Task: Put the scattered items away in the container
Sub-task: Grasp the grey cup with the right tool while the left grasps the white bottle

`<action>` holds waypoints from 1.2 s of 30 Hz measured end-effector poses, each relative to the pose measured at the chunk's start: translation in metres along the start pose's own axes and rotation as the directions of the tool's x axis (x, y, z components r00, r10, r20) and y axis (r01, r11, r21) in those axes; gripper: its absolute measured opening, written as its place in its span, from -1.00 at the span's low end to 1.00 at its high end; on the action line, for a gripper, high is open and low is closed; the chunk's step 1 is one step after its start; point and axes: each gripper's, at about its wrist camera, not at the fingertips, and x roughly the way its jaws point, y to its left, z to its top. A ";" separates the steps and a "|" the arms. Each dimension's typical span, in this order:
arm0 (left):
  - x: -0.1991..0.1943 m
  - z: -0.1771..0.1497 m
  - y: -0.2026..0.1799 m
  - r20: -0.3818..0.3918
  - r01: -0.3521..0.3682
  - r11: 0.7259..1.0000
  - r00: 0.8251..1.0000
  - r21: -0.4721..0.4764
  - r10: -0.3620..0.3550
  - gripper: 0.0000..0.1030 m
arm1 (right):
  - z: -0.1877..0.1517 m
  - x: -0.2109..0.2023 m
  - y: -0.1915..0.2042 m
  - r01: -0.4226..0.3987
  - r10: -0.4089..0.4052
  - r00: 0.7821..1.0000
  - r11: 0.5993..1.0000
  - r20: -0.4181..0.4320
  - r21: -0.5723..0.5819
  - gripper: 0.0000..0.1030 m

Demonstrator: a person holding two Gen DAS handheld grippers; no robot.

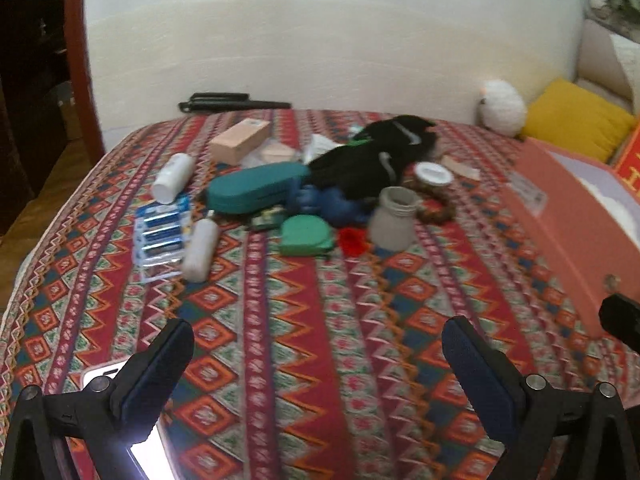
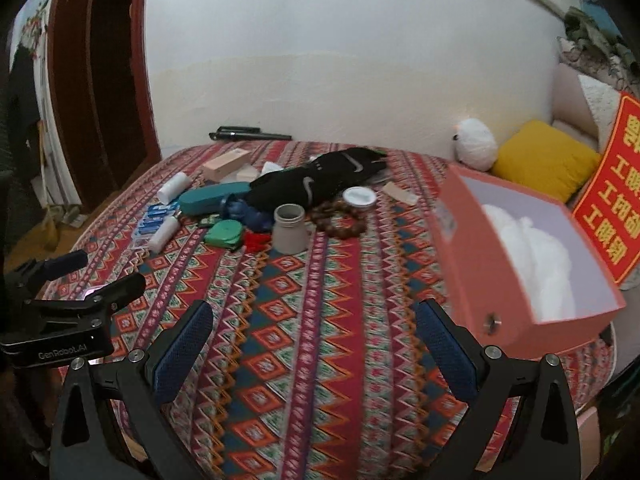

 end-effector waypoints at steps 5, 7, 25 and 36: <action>0.028 0.012 0.016 -0.020 -0.016 1.000 1.000 -0.017 0.015 0.98 | 0.009 0.036 0.011 -0.018 0.018 0.999 1.000 -0.028 0.020 0.99; 0.040 0.016 0.019 -0.029 -0.019 1.000 0.999 -0.016 0.019 0.98 | 0.012 0.049 0.013 -0.020 0.021 0.999 0.999 -0.034 0.028 0.99; 0.168 0.037 0.071 -0.170 -0.082 0.995 0.983 -0.051 0.072 0.98 | 0.055 0.240 0.018 0.060 -0.042 0.988 0.991 -0.149 0.121 0.98; 0.214 0.042 0.073 -0.196 -0.099 0.995 0.976 -0.015 0.094 -0.48 | 0.050 0.296 0.003 0.003 0.024 0.980 0.991 -0.199 0.135 0.19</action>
